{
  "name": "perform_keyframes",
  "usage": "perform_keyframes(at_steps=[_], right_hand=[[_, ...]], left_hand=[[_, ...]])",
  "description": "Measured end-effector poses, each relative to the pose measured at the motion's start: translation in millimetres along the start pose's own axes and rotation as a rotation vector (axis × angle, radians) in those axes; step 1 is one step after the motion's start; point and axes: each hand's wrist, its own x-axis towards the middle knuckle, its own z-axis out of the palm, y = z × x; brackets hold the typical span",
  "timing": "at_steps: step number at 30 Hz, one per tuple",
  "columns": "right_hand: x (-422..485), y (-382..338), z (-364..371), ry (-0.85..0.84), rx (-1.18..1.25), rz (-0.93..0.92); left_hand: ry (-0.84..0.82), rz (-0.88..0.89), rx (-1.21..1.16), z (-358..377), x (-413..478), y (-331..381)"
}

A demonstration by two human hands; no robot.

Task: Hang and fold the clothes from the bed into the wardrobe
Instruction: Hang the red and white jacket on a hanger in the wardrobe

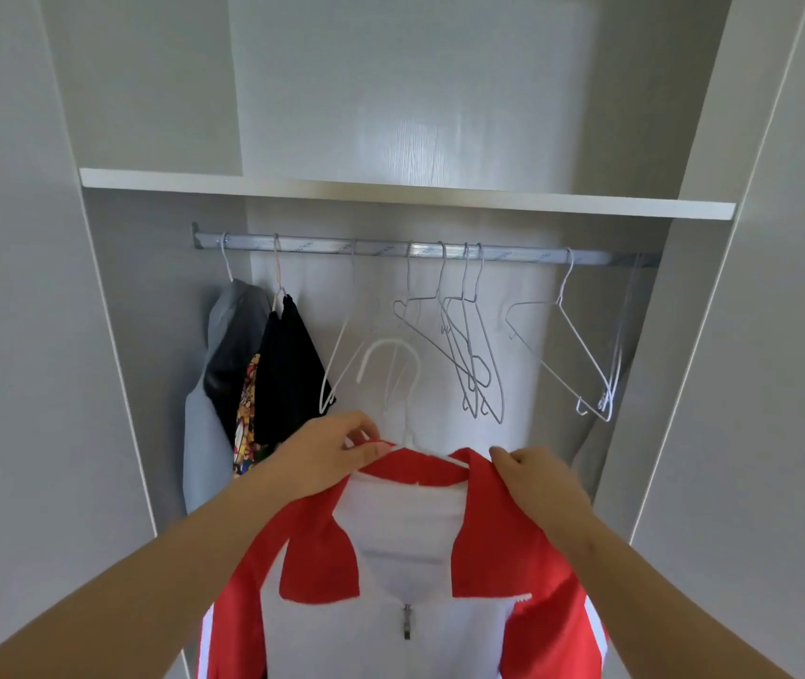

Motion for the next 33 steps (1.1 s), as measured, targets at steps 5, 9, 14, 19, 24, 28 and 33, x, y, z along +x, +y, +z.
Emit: perform_keyframes(at_steps=[5,9,14,19,24,28,33], right_hand=[[3,17,6,-0.106,0.146,0.162],[-1,11,8,-0.207,0.332,0.272],[-12,-9,15,-0.322,0.409,0.28],[-18,-41,36,-0.423,0.442,0.214],[-14,-89,55,-0.502,0.652,0.173],[-9,-131,62,-0.578,0.84,0.208],[9,-173,82,-0.572,0.899,0.226]], left_hand=[[0.165,-0.231,-0.04,0,-7,-25],[0.26,-0.392,-0.077,3,-13,-42],[0.279,-0.44,-0.14,4,-9,-49],[0.324,-0.413,-0.123,-3,1,-60],[0.394,-0.406,0.031,-28,19,-85],[0.382,-0.404,0.181,-49,42,-104],[0.459,-0.384,0.052,-67,73,-117]])
